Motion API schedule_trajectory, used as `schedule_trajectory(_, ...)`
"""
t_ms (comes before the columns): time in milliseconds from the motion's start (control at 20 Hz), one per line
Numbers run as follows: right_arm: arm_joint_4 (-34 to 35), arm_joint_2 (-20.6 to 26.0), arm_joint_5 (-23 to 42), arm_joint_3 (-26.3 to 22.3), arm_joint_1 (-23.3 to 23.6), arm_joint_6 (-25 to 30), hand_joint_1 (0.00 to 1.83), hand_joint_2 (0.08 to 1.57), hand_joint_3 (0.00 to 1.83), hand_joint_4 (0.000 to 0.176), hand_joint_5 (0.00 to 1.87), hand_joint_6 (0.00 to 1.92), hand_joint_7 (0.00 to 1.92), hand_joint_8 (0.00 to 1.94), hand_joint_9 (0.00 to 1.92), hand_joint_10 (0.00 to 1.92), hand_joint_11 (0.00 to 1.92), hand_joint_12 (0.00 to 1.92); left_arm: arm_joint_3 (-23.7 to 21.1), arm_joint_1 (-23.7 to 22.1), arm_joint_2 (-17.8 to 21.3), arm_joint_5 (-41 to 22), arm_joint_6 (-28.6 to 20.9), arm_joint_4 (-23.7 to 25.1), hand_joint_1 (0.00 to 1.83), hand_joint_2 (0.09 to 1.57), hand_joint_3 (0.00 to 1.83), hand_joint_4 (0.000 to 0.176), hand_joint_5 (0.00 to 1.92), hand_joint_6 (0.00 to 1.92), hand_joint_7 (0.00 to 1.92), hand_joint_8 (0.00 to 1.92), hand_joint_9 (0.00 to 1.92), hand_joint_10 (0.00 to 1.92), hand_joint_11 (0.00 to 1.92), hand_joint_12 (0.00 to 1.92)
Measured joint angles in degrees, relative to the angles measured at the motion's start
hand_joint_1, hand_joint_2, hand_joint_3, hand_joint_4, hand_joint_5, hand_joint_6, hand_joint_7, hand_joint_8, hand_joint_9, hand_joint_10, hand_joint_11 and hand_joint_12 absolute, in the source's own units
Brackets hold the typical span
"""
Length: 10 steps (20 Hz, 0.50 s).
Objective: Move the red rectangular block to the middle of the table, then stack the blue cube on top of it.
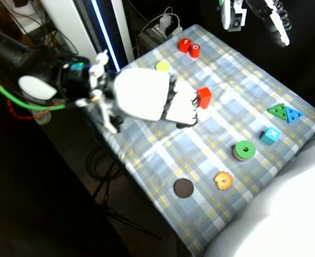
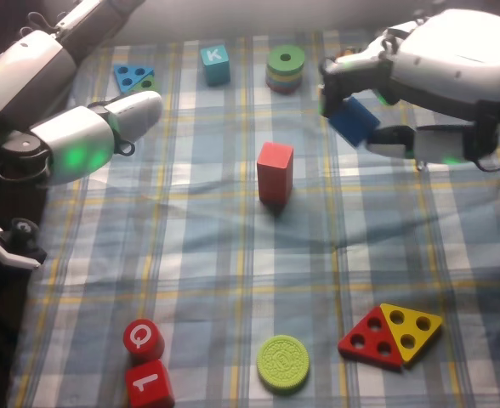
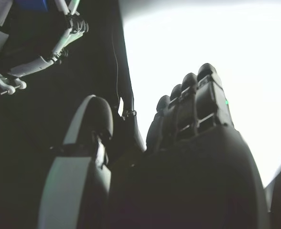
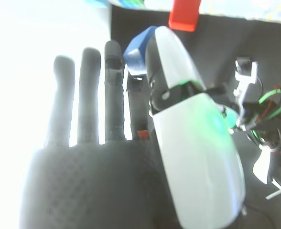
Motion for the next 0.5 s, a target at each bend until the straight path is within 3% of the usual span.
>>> schedule_trajectory(100, -0.81, -0.76, 0.07, 0.48, 0.83, 0.02, 1.13, 1.31, 0.01, 0.0, 0.53, 1.48, 0.75, 1.52, 0.72, 1.34, 0.64, 1.77, 0.11, 0.0, -0.15, -0.07, -0.24, -0.24, 0.8, 1.47, 0.02, 0.083, 0.0, 0.0, 0.0, 0.0, 0.0, 0.0, 0.0, 0.0)
schedule_trajectory(150, -1.4, -1.29, -0.2, 0.98, 1.36, 0.04, 0.99, 1.35, 0.0, 0.0, 0.54, 1.6, 0.57, 1.06, 0.61, 1.23, 0.52, 1.75, 0.2, 0.0, -0.28, -0.11, -0.39, -0.24, 0.79, 1.47, 0.02, 0.09, 0.0, 0.0, 0.0, 0.0, 0.0, 0.0, 0.0, 0.0)
schedule_trajectory(200, -1.77, -1.99, -0.87, 1.53, 1.84, 0.07, 1.06, 1.36, 0.0, 0.0, 0.44, 1.68, 0.66, 1.45, 0.6, 1.25, 0.5, 1.78, 0.52, 0.0, -0.59, -0.13, -0.55, -0.22, 0.79, 1.47, 0.02, 0.09, 0.0, 0.0, 0.0, 0.0, 0.0, 0.0, 0.0, 0.0)
schedule_trajectory(250, -2.25, -2.67, -1.33, 2.08, 2.27, 0.17, 1.07, 1.36, 0.0, 0.0, 0.48, 1.65, 0.65, 1.55, 0.61, 1.32, 0.52, 1.8, 0.57, 0.0, -0.76, -0.17, -0.63, -0.5, 0.82, 1.47, 0.01, 0.081, 0.0, 0.0, 0.0, 0.0, 0.0, 0.0, 0.0, 0.0)
schedule_trajectory(300, -2.82, -3.39, -1.55, 2.54, 2.71, 0.59, 1.07, 1.35, 0.0, 0.0, 0.62, 1.58, 0.53, 1.62, 0.49, 1.37, 0.41, 1.87, 0.59, 0.0, -0.76, -0.07, -0.68, -0.48, 0.83, 1.47, 0.01, 0.077, 0.0, 0.0, 0.0, 0.0, 0.0, 0.0, 0.0, 0.0)
schedule_trajectory(350, -3.28, -4.15, -1.6, 2.97, 2.91, 1.07, 1.07, 1.37, 0.0, 0.0, 0.62, 1.62, 0.48, 1.65, 0.4, 1.41, 0.29, 1.89, 0.7, 0.0, -0.81, -0.07, -0.83, -0.46, 0.85, 1.47, 0.01, 0.077, 0.0, 0.0, 0.0, 0.0, 0.0, 0.0, 0.0, 0.0)
schedule_trajectory(400, -3.89, -4.9, -1.73, 3.41, 3.19, 1.46, 1.09, 1.35, 0.0, 0.0, 0.67, 1.48, 0.48, 1.73, 0.35, 1.56, 0.24, 1.91, 0.83, 0.0, -0.81, -0.13, -0.92, -0.52, 0.88, 1.46, 0.01, 0.069, 0.0, 0.0, 0.0, 0.0, 0.0, 0.0, 0.0, 0.0)
schedule_trajectory(450, -4.5, -5.51, -1.81, 3.74, 3.28, 1.99, 0.46, 1.49, 0.05, 0.0, 0.55, 1.31, 0.44, 1.52, 0.33, 1.65, 0.2, 1.92, 0.81, 0.0, -0.81, -0.13, -0.98, -0.81, 0.89, 1.47, 0.01, 0.064, 0.0, 0.0, 0.0, 0.0, 0.0, 0.0, 0.0, 0.0)
schedule_trajectory(500, -5.2, -6.1, -1.88, 4.26, 3.28, 2.82, 0.24, 1.45, 0.02, 0.0, 0.65, 1.39, 0.52, 1.4, 0.42, 1.59, 0.33, 1.86, 0.81, 0.0, -0.81, -0.13, -1.01, -0.92, 0.93, 1.46, 0.0, 0.064, 0.0, 0.0, 0.0, 0.0, 0.0, 0.0, 0.0, 0.0)
